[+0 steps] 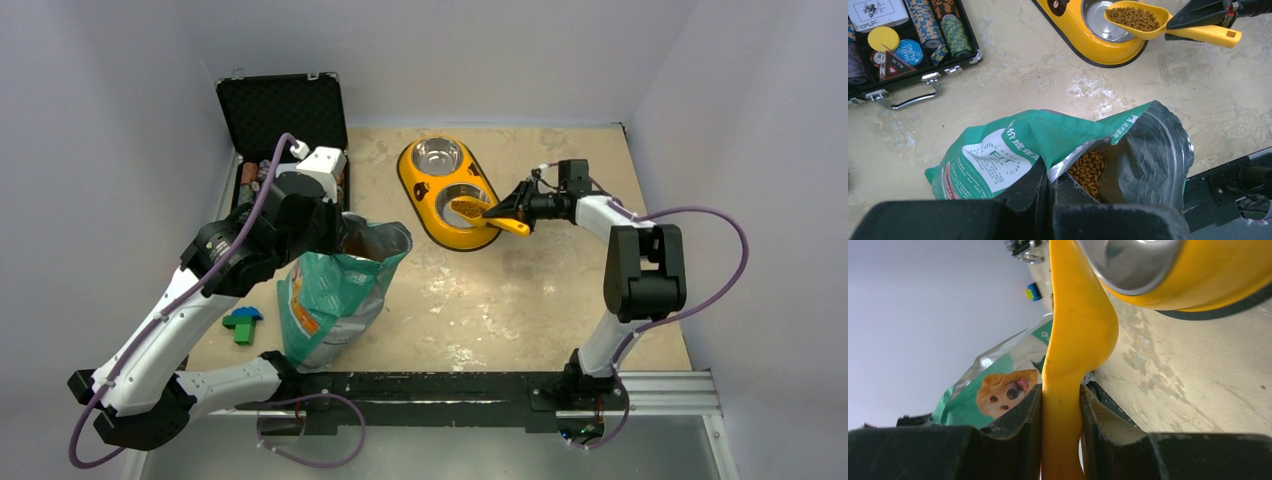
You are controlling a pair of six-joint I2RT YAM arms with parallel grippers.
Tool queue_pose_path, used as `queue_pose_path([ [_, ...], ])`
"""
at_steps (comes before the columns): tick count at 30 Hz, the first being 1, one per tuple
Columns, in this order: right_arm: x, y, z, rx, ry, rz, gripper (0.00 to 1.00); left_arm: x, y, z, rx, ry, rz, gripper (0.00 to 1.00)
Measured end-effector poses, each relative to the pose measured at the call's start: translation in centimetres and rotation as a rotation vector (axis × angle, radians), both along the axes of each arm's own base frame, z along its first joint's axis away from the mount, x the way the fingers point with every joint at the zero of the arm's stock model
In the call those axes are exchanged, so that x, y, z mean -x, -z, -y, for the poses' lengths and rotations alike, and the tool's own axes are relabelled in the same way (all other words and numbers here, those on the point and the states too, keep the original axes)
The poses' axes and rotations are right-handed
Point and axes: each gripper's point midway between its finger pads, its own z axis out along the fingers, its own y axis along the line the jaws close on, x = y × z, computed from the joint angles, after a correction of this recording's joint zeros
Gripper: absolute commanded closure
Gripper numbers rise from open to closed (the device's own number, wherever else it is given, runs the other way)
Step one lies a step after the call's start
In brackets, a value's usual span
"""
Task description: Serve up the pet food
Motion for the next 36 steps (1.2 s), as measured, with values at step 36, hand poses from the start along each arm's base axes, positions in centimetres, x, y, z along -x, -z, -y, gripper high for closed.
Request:
queue_pose_path([
  [36,-2.0,0.7,1.1,0.7,0.009,-0.343,1.0,1.2,-0.6,0.4,0.065,0.047,0.016,1.0],
])
